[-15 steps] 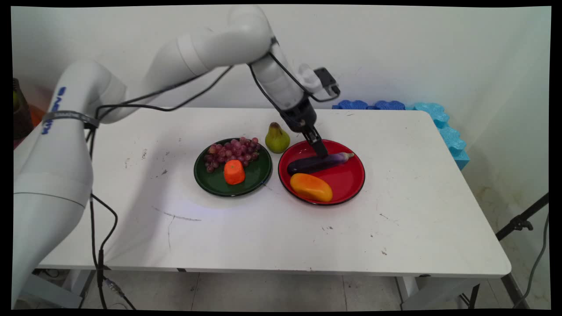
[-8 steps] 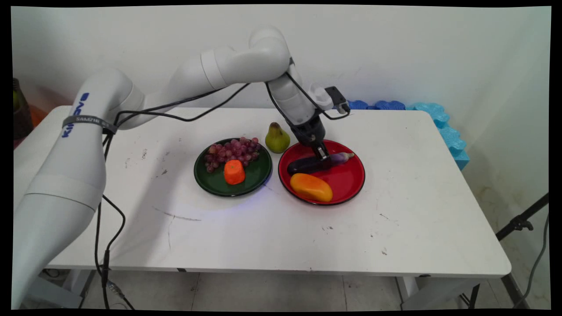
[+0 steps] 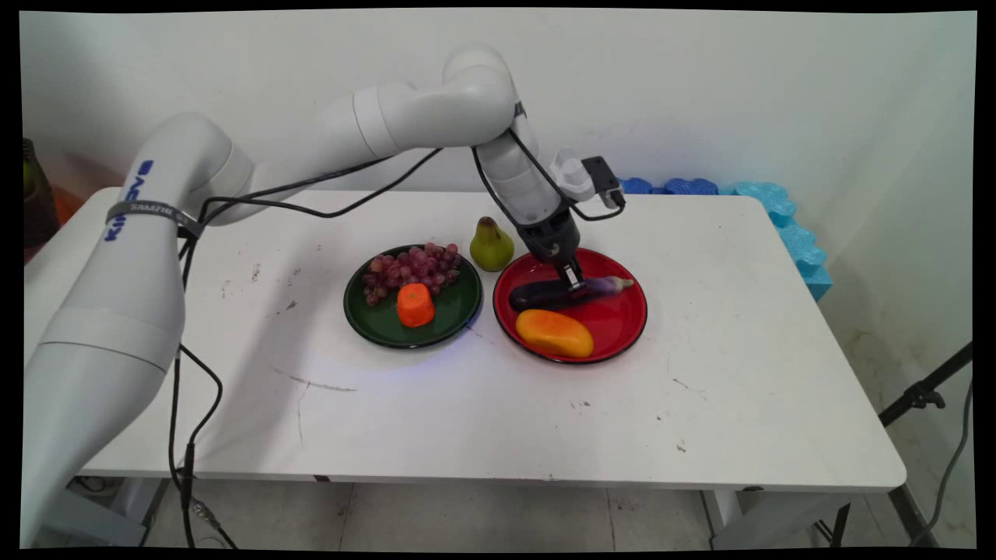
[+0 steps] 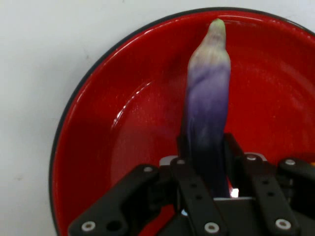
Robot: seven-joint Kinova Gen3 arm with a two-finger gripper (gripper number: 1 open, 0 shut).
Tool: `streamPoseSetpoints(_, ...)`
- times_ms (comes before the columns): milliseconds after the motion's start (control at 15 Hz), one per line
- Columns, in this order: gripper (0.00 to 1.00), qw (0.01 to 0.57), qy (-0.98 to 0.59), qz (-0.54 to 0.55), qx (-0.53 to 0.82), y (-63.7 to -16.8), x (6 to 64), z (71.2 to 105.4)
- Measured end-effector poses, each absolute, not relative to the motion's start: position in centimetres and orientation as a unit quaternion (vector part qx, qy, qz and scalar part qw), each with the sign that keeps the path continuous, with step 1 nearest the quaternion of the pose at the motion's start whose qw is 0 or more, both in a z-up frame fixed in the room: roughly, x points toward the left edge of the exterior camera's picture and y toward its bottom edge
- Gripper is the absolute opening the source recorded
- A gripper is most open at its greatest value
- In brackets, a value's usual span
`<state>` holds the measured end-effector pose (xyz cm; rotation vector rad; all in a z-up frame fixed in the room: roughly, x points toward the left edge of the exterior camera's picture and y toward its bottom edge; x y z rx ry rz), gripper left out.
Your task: Place the picked object on the table
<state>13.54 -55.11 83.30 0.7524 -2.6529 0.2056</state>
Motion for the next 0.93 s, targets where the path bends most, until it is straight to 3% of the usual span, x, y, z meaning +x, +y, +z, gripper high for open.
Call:
streamPoseSetpoints(533,0.0,0.204,-0.948,0.099,0.223,-51.7,14.9,91.1)
streamPoseSetpoints(933,0.0,0.216,-0.95,0.08,0.209,-45.6,18.0,96.3)
